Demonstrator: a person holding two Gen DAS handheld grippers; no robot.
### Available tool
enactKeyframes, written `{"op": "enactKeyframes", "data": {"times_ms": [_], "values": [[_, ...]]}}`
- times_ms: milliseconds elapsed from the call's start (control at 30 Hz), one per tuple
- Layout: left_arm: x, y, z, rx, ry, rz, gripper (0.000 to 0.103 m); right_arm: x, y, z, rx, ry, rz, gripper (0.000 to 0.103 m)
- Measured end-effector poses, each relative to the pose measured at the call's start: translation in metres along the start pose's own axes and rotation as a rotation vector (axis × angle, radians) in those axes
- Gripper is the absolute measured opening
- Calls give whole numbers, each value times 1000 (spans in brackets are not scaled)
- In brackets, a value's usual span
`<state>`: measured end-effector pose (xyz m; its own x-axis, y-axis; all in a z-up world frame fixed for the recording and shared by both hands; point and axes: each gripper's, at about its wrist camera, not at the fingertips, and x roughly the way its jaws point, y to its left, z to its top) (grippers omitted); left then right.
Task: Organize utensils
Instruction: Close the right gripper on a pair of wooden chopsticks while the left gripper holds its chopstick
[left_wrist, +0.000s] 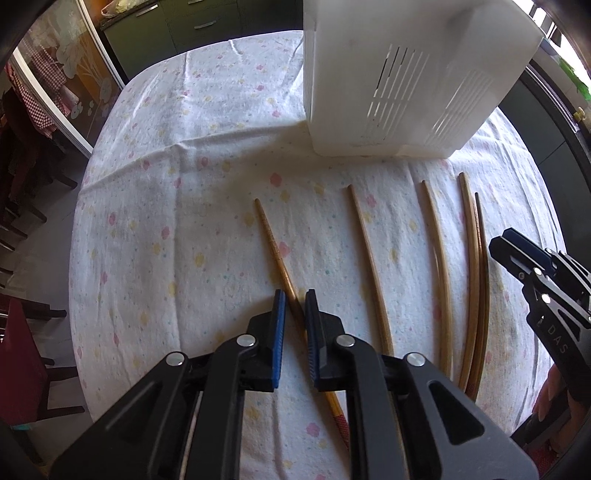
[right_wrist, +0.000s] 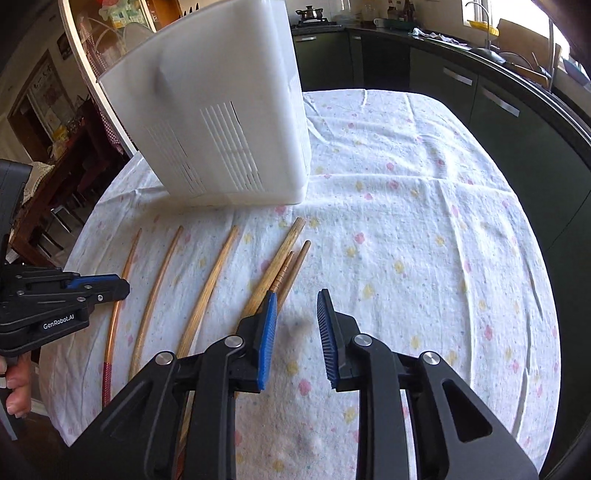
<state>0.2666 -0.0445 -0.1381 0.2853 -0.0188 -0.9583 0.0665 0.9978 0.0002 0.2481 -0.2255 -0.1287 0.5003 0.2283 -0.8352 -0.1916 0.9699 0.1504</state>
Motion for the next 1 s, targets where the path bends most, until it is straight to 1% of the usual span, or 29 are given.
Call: {"op": "enactKeyframes", "data": {"times_ms": [167,300,367,533,667,733,833,1000], "values": [[0,2,0,4,-1,-6,11,5,5,3,-34,11,-70,23],[0,2,1,6,-2,-4,11,10,11,4,-62,19,-80,25],[0,1,1,5,-3,-3,11,12,14,4,-61,18,-67,25],[-1,2,-1,8,-7,-11,11,13,17,7,-36,-17,-53,25],[-1,2,0,10,-5,-10,11,13,19,6,-47,5,-41,25],[0,2,0,9,-7,-11,11,13,21,5,-59,2,-55,25],[0,1,-1,12,-7,-11,11,12,25,4,-60,5,-37,25],[0,1,-2,13,-7,-12,11,15,33,1,-82,17,-61,25]]}}
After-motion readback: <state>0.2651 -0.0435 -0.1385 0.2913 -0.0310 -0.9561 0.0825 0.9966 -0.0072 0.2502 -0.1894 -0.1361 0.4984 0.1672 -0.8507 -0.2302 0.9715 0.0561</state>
